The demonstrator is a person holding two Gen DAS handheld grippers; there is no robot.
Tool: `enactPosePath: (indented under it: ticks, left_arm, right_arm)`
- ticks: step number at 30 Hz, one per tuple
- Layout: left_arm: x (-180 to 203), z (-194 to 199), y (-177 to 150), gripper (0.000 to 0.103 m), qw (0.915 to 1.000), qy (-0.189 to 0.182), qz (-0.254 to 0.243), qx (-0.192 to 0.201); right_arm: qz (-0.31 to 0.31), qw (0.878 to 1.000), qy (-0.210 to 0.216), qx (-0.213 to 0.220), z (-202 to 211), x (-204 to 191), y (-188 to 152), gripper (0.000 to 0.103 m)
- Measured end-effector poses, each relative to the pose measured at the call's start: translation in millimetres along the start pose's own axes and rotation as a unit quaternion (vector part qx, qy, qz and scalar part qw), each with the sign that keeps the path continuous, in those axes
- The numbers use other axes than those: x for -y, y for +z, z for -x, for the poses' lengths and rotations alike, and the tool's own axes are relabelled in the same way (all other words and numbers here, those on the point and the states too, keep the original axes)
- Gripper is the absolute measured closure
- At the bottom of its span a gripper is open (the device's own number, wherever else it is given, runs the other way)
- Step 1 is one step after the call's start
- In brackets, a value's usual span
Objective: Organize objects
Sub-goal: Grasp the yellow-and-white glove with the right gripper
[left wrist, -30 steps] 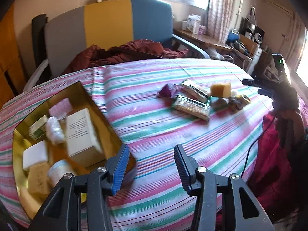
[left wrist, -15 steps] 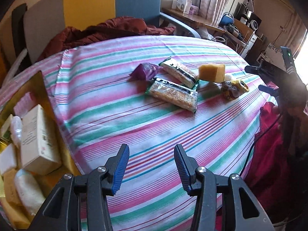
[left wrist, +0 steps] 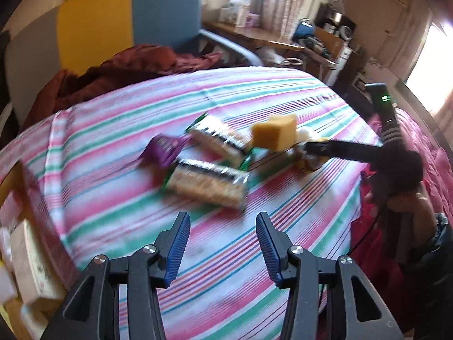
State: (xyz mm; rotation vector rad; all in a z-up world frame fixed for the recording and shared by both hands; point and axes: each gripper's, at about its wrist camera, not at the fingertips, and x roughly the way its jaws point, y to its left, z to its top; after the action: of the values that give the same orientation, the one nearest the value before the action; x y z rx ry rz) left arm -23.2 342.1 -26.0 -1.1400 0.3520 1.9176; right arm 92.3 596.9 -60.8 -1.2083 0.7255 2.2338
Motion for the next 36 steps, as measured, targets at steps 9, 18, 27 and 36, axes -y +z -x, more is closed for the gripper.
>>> enactPosePath:
  ticks: [9, 18, 27, 36]
  left_arm:
    - [9.7, -12.6, 16.6, 0.054, 0.9996, -0.026, -0.01, 0.002]
    - [27.8, -30.7, 45.6, 0.054, 0.9969, -0.031, -0.072, 0.007]
    - [82.7, -70.1, 59.7, 0.049, 0.9745, -0.031, -0.222, -0.002]
    - [102.4, -116.6, 65.2, 0.036, 0.9507, -0.01, -0.309, -0.028]
  right_arm:
    - [0.033, 0.999, 0.006, -0.012, -3.7, -7.0, 1.3, 0.06]
    - [0.043, 0.998, -0.023, -0.026, 15.9, 3.7, 0.1, 0.065]
    - [0.041, 0.998, -0.006, -0.057, 15.2, 11.4, -4.1, 0.065]
    - [0.023, 0.997, 0.014, -0.079, 12.1, 26.8, -7.5, 0.064]
